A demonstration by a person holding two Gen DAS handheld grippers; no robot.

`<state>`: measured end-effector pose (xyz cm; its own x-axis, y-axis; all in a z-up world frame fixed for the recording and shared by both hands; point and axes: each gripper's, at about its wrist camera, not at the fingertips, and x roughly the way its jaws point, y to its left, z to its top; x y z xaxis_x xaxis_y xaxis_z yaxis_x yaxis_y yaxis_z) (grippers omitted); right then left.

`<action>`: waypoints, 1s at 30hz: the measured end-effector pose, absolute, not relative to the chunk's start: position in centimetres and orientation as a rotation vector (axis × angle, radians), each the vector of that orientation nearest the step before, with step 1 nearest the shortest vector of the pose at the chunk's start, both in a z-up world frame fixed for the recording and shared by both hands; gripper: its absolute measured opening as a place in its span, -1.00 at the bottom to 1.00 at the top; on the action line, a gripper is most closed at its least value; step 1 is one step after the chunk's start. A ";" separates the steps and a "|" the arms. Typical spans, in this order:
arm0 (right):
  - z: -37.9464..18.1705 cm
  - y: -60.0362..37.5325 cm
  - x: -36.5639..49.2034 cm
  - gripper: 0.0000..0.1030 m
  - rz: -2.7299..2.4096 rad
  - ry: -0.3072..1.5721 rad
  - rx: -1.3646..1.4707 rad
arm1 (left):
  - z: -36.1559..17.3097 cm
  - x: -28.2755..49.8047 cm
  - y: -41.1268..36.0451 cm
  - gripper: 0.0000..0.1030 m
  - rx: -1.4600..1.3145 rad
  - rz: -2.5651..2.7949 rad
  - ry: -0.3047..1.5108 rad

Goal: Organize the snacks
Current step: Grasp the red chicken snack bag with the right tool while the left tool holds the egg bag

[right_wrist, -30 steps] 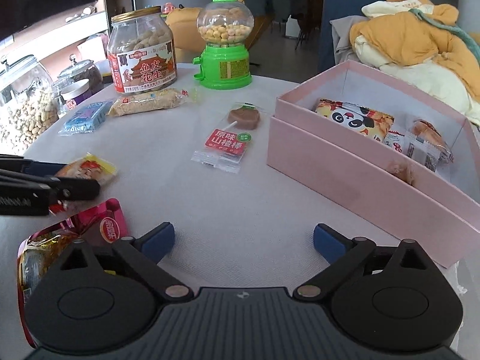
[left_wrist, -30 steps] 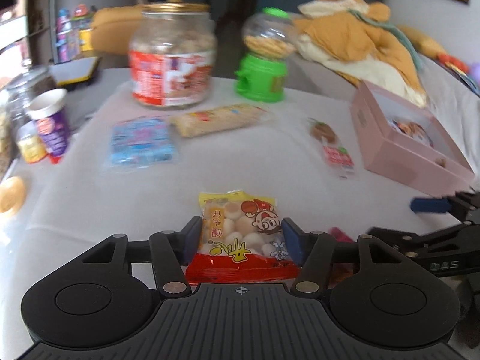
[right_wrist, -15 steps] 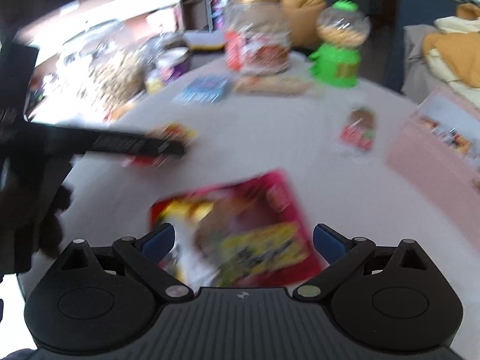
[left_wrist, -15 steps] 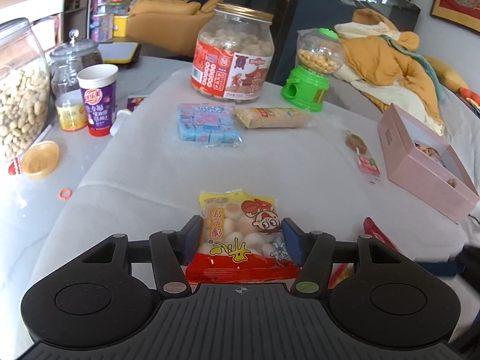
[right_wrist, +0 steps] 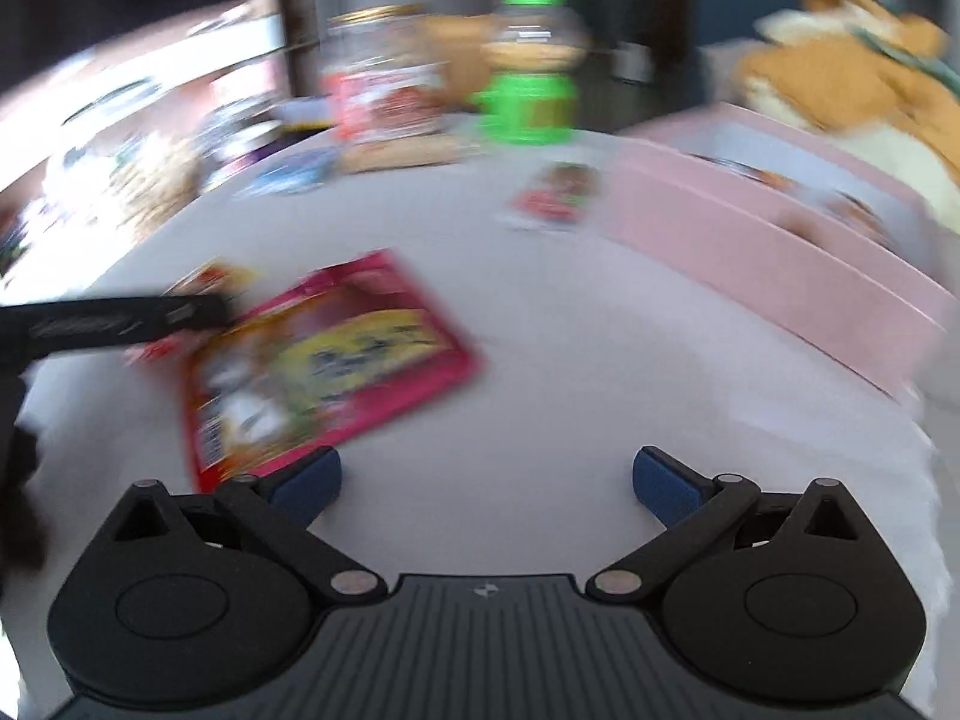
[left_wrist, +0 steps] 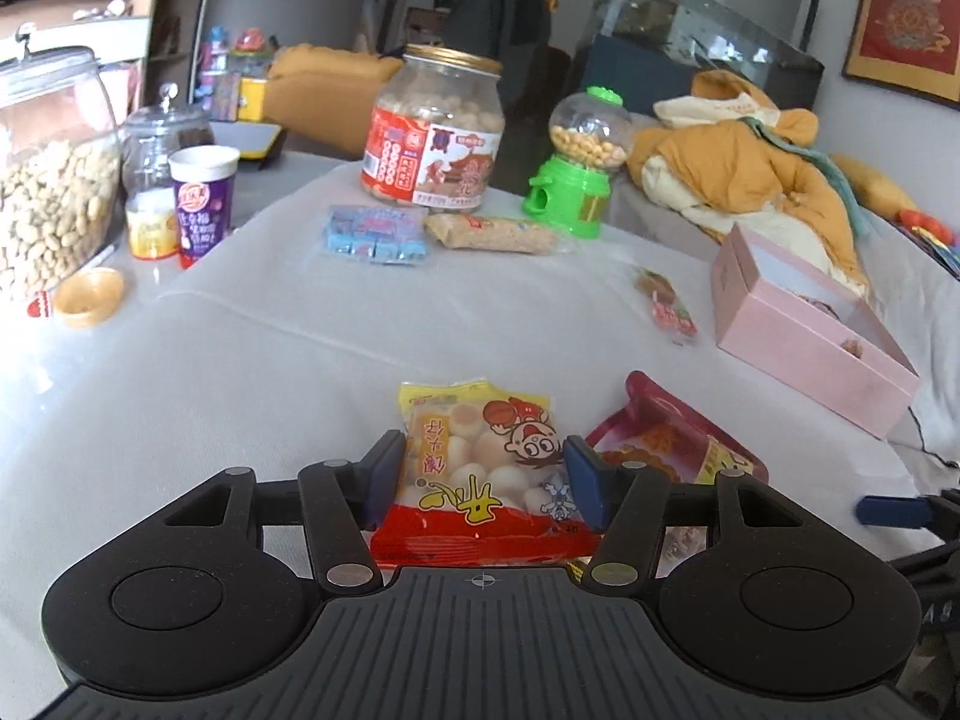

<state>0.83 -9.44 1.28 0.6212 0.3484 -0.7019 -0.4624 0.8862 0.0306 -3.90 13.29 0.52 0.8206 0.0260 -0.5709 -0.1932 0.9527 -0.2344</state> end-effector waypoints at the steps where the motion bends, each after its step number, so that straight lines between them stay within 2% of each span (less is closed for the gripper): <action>1: 1.2 -10.0 1.0 1.00 0.430 0.772 -0.149 | 0.5 -4.0 13.4 0.22 -0.296 0.122 0.594; 8: 1.6 -9.7 -1.8 0.99 0.460 0.787 -0.090 | 0.7 -5.3 14.3 0.22 -0.312 0.227 0.573; 13: 2.1 -5.1 -3.5 0.99 0.547 0.766 -0.205 | 0.6 -5.2 14.9 0.22 -0.316 0.223 0.578; 18: 1.5 -1.9 -2.4 1.00 0.589 0.776 -0.274 | 0.4 -5.3 14.9 0.22 -0.308 0.218 0.575; 23: 1.9 -3.4 -0.5 1.00 0.508 0.792 -0.299 | 0.3 -5.4 14.9 0.22 -0.315 0.214 0.568; 30: 2.1 -7.1 2.5 1.00 0.368 0.886 -0.072 | 0.3 -5.6 15.1 0.22 -0.332 0.208 0.563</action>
